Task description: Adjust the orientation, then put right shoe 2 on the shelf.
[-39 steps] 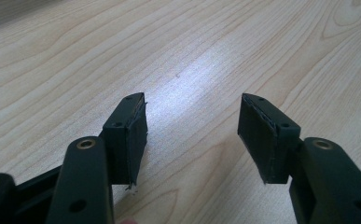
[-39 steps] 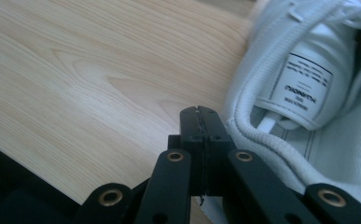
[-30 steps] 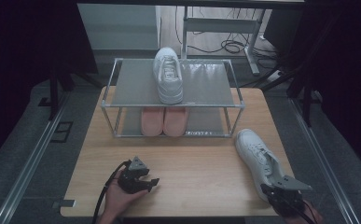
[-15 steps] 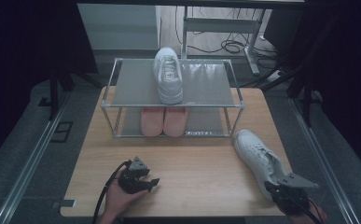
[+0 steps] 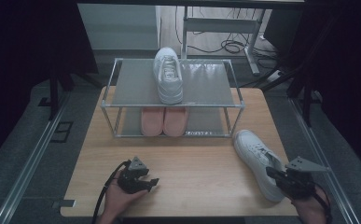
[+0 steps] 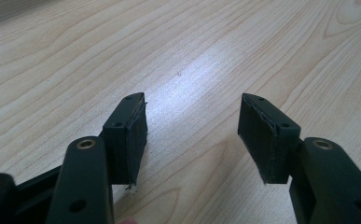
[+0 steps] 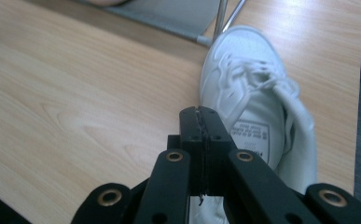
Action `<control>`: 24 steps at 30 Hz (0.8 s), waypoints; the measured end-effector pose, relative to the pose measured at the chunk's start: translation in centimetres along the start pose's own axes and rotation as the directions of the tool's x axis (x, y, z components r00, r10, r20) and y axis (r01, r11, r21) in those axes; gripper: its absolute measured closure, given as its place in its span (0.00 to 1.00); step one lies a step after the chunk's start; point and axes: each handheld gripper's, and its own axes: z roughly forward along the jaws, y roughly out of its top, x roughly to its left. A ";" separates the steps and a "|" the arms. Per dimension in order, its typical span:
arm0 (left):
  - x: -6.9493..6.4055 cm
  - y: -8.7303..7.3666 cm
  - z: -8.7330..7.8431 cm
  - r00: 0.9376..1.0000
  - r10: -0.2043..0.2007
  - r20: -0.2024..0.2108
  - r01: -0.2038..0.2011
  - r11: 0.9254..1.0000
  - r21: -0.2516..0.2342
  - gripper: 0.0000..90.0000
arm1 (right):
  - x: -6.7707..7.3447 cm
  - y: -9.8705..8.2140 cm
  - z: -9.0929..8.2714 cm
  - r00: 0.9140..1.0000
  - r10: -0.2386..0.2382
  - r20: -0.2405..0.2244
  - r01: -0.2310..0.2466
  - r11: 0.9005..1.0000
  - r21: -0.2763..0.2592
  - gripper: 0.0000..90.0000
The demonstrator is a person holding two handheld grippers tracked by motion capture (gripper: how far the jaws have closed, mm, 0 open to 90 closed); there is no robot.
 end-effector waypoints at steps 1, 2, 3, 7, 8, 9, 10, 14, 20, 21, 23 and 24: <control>0.0 0.0 0.0 1.000 0.000 0.000 0.000 1.000 0.000 0.47 | -0.3 0.2 0.0 1.000 0.005 -0.006 -0.005 1.000 -0.005 0.99; 0.0 0.0 0.0 1.000 0.000 0.000 0.000 1.000 0.000 0.47 | -0.7 0.3 0.0 1.000 0.014 -0.011 -0.014 1.000 -0.007 0.99; 0.0 0.0 -0.1 1.000 -0.001 0.000 0.001 1.000 -0.001 0.47 | -0.9 0.4 0.1 1.000 0.018 -0.013 -0.018 1.000 -0.008 0.99; 0.0 0.0 0.0 1.000 0.000 0.000 0.000 1.000 0.001 0.47 | -1.9 0.7 0.2 0.999 0.034 -0.024 -0.034 0.999 -0.004 0.98; 0.0 0.0 0.0 1.000 0.001 0.000 -0.001 1.000 0.002 0.47 | -2.2 0.7 0.2 0.999 0.037 -0.023 -0.037 0.999 -0.003 0.98; 0.0 0.0 0.1 1.000 0.001 0.001 -0.001 1.000 0.004 0.47 | -2.5 0.8 0.2 0.999 0.042 -0.024 -0.042 0.999 -0.001 0.96; -0.1 0.0 0.1 1.000 0.001 0.002 -0.001 1.000 0.005 0.47 | -2.7 0.8 0.2 0.999 0.046 -0.025 -0.046 0.999 0.001 0.94; -0.1 0.0 0.2 1.000 0.004 0.001 -0.004 1.000 0.009 0.47 | -3.7 0.7 0.4 0.998 0.066 -0.015 -0.066 0.998 0.009 0.87; -0.1 0.0 0.2 1.000 0.005 0.001 -0.005 1.000 0.010 0.47 | -4.9 0.5 0.6 0.995 0.093 0.019 -0.094 0.995 0.018 0.73; -0.1 0.0 0.3 1.000 0.007 0.003 -0.007 1.000 0.012 0.47 | -5.1 0.4 0.7 0.995 0.100 0.019 -0.101 0.995 0.024 0.71; -0.2 0.0 0.4 1.000 0.008 0.006 -0.008 1.000 0.018 0.47 | -5.5 0.2 0.9 0.994 0.108 0.024 -0.108 0.993 0.036 0.69; -0.2 0.0 0.5 1.000 0.006 0.009 -0.006 1.000 0.016 0.47 | -5.7 0.2 0.9 0.994 0.110 0.026 -0.111 0.993 0.042 0.68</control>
